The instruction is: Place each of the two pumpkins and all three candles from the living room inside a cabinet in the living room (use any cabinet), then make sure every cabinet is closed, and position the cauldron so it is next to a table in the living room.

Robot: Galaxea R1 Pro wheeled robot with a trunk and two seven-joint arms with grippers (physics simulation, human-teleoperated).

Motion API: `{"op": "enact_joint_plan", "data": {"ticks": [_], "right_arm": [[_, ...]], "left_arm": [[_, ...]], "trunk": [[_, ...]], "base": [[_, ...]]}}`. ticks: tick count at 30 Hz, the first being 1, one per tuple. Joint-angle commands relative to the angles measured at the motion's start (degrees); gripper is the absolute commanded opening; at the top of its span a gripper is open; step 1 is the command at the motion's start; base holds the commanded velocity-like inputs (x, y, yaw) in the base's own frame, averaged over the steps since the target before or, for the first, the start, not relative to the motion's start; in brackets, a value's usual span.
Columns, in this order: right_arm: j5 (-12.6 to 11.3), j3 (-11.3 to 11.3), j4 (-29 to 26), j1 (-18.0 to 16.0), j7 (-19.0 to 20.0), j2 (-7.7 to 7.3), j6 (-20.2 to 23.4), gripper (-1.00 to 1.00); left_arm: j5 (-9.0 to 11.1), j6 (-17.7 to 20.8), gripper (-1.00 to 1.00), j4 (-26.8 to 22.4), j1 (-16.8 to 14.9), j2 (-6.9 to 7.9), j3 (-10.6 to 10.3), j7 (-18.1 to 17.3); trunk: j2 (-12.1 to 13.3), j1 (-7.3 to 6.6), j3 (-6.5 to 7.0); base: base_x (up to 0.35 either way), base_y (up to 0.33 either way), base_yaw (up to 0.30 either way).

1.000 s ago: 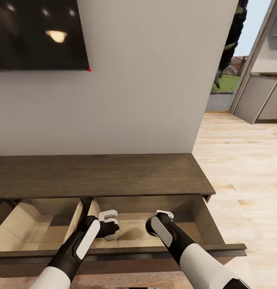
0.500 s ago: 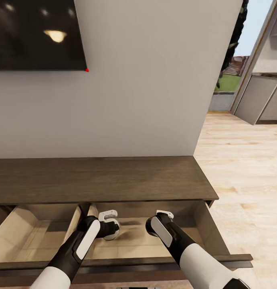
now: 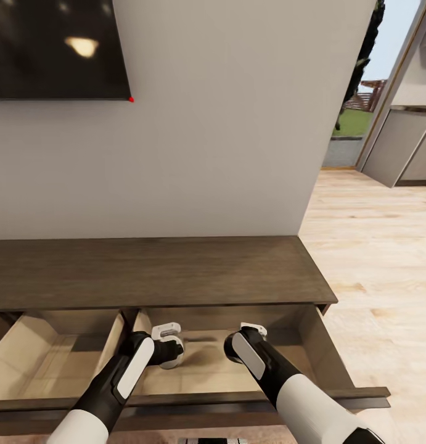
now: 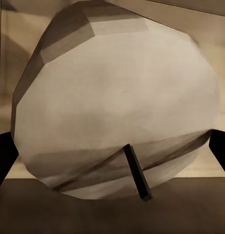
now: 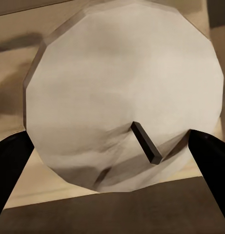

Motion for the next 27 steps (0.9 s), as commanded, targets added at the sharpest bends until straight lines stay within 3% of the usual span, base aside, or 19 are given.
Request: {"op": "enact_joint_plan", "data": {"ticks": [1, 20, 27], "right_arm": [[0.0, 0.0, 0.0, 0.0, 0.0, 0.00, 0.0, -1.00], [0.0, 0.0, 0.0, 0.0, 0.0, 0.00, 0.0, -1.00], [0.0, 0.1, 0.0, 0.0, 0.0, 0.00, 0.0, -1.00]], "left_arm": [[0.0, 0.0, -1.00, 0.0, 0.0, 0.00, 0.0, 0.0], [0.0, 0.0, -1.00, 0.0, 0.0, 0.00, 0.0, 0.0], [0.0, 0.0, -1.00, 0.0, 0.0, 0.00, 0.0, 0.0]], "trunk": [[0.0, 0.02, -0.23], [-0.2, 0.46, -3.99], [-0.2, 0.46, -3.99]], "base": [[0.000, 0.000, 0.000], [0.000, 0.000, 0.000], [0.000, 0.000, 0.000]]}}
